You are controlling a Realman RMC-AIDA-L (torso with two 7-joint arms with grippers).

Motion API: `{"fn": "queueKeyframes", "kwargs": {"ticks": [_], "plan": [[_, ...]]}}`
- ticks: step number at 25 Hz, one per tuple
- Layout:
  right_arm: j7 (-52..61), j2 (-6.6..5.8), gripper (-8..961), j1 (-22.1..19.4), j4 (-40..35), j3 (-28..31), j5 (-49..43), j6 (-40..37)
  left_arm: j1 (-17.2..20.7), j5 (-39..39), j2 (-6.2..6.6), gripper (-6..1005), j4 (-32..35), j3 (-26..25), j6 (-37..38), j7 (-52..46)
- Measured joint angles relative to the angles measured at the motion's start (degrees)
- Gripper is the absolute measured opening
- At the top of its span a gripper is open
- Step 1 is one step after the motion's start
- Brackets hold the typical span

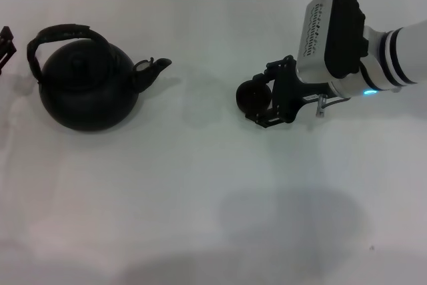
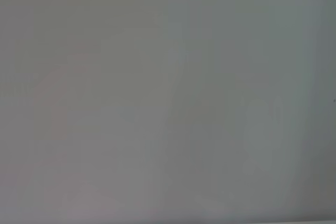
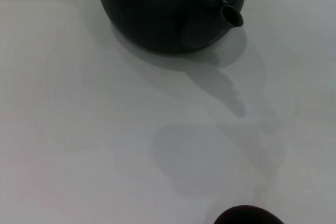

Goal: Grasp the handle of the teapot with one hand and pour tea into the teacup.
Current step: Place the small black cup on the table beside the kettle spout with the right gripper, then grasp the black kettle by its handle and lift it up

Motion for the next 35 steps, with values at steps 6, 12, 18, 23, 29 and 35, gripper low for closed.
{"fn": "queueKeyframes", "kwargs": {"ticks": [6, 12, 18, 23, 29, 35], "plan": [[-0.1, 0.02, 818, -0.08, -0.01, 0.1, 0.0, 0.1, 0.0, 0.0, 0.0, 879, 0.0, 0.0, 0.0, 0.0], [-0.23, -0.21, 855, -0.09, -0.51, 0.41, 1.79, 1.73, 0.0, 0.0, 0.09, 879, 0.0, 0.0, 0.0, 0.0], [-0.27, -0.4, 854, -0.18, -1.68, 3.16, 3.02, 4.48, 0.0, 0.0, 0.09, 878, 0.0, 0.0, 0.0, 0.0], [-1.18, -0.42, 854, -0.42, -2.16, 5.32, 3.62, 4.83, 0.11, 0.0, 0.09, 879, 0.08, 0.0, 0.0, 0.0], [-4.5, -0.55, 854, -3.3, -5.86, 11.86, 7.2, 7.17, 0.86, 0.0, 0.04, 880, 0.07, 0.0, -0.63, 0.0], [-8.09, -0.62, 854, -8.35, -10.79, 22.12, 12.32, 8.82, 4.72, 0.08, -0.09, 879, 0.01, 0.05, -8.41, -0.44]]}}
